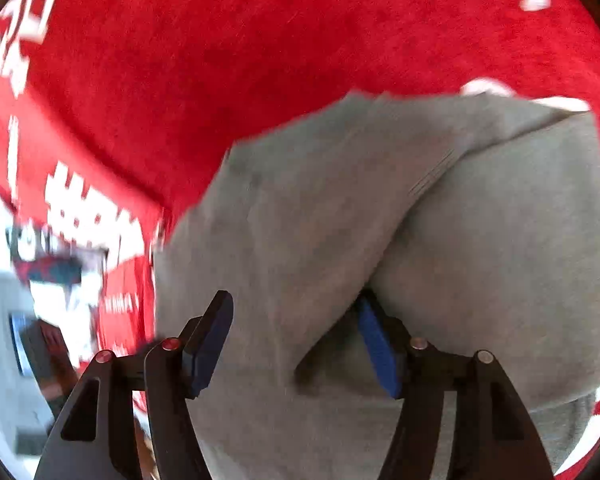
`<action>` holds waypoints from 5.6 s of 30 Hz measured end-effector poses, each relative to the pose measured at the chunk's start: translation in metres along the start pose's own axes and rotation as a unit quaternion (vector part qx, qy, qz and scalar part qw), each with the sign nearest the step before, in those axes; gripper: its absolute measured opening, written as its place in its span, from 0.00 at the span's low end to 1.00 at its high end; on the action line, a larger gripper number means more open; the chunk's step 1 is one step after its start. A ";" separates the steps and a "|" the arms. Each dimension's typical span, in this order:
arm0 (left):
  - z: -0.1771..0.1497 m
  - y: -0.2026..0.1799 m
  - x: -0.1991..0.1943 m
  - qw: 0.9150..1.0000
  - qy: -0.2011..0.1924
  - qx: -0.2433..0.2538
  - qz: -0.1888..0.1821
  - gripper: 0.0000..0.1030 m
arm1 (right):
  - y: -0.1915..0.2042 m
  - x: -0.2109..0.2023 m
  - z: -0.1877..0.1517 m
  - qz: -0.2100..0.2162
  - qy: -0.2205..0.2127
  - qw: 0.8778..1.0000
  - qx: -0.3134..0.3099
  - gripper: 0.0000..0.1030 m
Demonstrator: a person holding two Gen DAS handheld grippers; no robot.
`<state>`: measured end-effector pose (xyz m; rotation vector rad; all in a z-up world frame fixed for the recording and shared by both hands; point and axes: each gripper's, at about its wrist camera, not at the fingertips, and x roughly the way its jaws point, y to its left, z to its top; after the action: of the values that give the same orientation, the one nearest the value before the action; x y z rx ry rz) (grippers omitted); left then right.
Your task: Fold small clothes
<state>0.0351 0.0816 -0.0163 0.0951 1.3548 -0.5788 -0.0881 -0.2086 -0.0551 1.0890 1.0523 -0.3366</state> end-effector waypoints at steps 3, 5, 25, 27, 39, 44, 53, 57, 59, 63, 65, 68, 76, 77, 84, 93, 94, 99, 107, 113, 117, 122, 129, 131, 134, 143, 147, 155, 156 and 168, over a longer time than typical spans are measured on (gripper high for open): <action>0.007 0.006 -0.001 0.999 -0.001 -0.017 -0.040 0.96 | 0.003 0.010 0.016 0.000 0.001 1.000 0.022 0.21; 0.012 0.006 0.001 0.997 0.006 -0.022 -0.070 0.95 | 0.023 0.016 0.018 0.000 0.004 1.000 -0.013 0.09; 0.015 0.034 0.028 0.972 0.050 -0.121 -0.193 0.95 | 0.065 0.042 -0.070 -0.035 0.134 0.966 -0.218 0.46; 0.016 0.037 0.025 0.969 0.048 -0.129 -0.203 0.95 | 0.037 0.022 -0.066 -0.034 0.122 0.978 -0.165 0.46; 0.019 0.021 0.032 0.981 0.060 -0.091 -0.159 0.59 | -0.100 -0.047 -0.050 0.026 -0.020 0.987 0.155 0.06; 0.012 0.006 0.027 0.983 0.069 -0.057 -0.158 0.27 | -0.109 -0.071 -0.042 0.046 -0.051 0.990 0.122 0.06; -0.012 -0.004 0.030 0.989 0.072 -0.038 -0.120 0.27 | -0.159 -0.081 -0.044 0.009 0.020 0.996 0.087 0.15; -0.010 0.001 0.019 0.992 0.066 -0.029 -0.099 0.27 | -0.150 -0.098 -0.051 -0.010 0.022 0.998 0.060 0.27; -0.007 0.003 0.017 0.992 0.070 -0.027 -0.099 0.27 | -0.151 -0.111 -0.045 -0.010 -0.006 0.998 0.061 0.45; -0.005 -0.002 0.025 0.993 0.079 -0.025 -0.082 0.27 | -0.168 -0.114 -0.012 -0.003 -0.041 0.994 0.099 0.47; -0.005 -0.005 0.031 0.993 0.083 -0.032 -0.080 0.40 | -0.174 -0.101 0.008 -0.006 -0.046 0.993 0.110 0.47; -0.003 -0.013 0.031 0.993 0.071 -0.035 -0.087 0.55 | -0.171 -0.078 0.035 -0.006 -0.037 0.993 0.112 0.47; -0.004 -0.036 0.028 0.997 0.051 0.035 -0.042 0.07 | -0.112 -0.074 0.061 -0.161 -0.029 0.982 -0.089 0.07; -0.006 -0.036 0.027 0.997 0.048 0.039 -0.041 0.07 | -0.116 -0.071 0.062 -0.166 -0.021 0.982 -0.089 0.07; -0.011 -0.040 0.031 0.997 0.040 0.054 -0.024 0.07 | -0.130 -0.066 0.057 -0.199 -0.027 0.975 -0.099 0.11; -0.005 -0.042 0.026 0.995 0.045 0.080 -0.033 0.07 | -0.152 -0.120 0.003 -0.069 -0.016 0.995 0.064 0.40; -0.005 -0.041 0.027 0.995 0.048 0.078 -0.034 0.07 | -0.157 -0.118 -0.006 -0.057 -0.005 0.995 0.087 0.40; -0.010 -0.039 0.028 0.995 0.050 0.075 -0.036 0.07 | -0.172 -0.095 -0.019 -0.019 0.003 0.989 0.150 0.14; -0.025 -0.029 0.024 0.994 0.059 0.088 -0.025 0.07 | -0.154 -0.084 -0.020 -0.072 0.010 0.993 0.092 0.13; -0.020 -0.012 0.010 0.995 0.039 0.086 0.043 0.07 | -0.138 -0.084 -0.020 -0.122 0.013 0.990 0.065 0.16; -0.014 -0.006 -0.003 0.995 0.027 0.088 0.048 0.07 | -0.127 -0.103 -0.026 -0.204 -0.013 0.978 0.031 0.16; -0.010 -0.019 -0.011 0.994 0.013 0.102 0.027 0.07 | -0.110 -0.114 -0.011 -0.181 -0.039 0.983 -0.005 0.16; -0.011 -0.050 0.028 0.992 0.032 0.117 0.041 0.07 | -0.088 -0.070 0.044 -0.178 -0.031 0.981 -0.065 0.16; -0.012 -0.051 0.036 0.991 0.034 0.115 0.053 0.07 | -0.089 -0.056 0.055 -0.191 -0.020 0.979 -0.073 0.16; -0.010 -0.050 0.039 0.992 0.029 0.111 0.058 0.07 | -0.097 -0.039 0.065 -0.224 -0.001 0.971 -0.085 0.14; 0.001 -0.050 0.037 0.992 0.038 0.092 0.081 0.07 | -0.102 -0.062 0.064 -0.219 -0.008 0.974 -0.061 0.15; -0.001 -0.056 0.031 0.992 0.042 0.087 0.086 0.07 | -0.091 -0.071 0.053 -0.194 0.006 0.979 -0.066 0.16; -0.026 -0.067 0.019 0.990 0.051 0.072 0.107 0.12 | -0.081 -0.071 0.032 -0.163 0.037 0.984 -0.062 0.41; -0.030 -0.067 0.017 0.990 0.051 0.069 0.111 0.27 | -0.080 -0.070 0.031 -0.164 0.037 0.984 -0.065 0.44; -0.055 -0.075 -0.002 0.988 0.037 0.046 0.145 1.00 | -0.062 -0.071 0.002 -0.139 0.051 0.984 -0.096 0.77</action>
<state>-0.0474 0.0398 -0.0076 0.3857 1.3562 -0.3946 -0.1649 -0.2574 -0.0308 0.7943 1.3062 -0.3968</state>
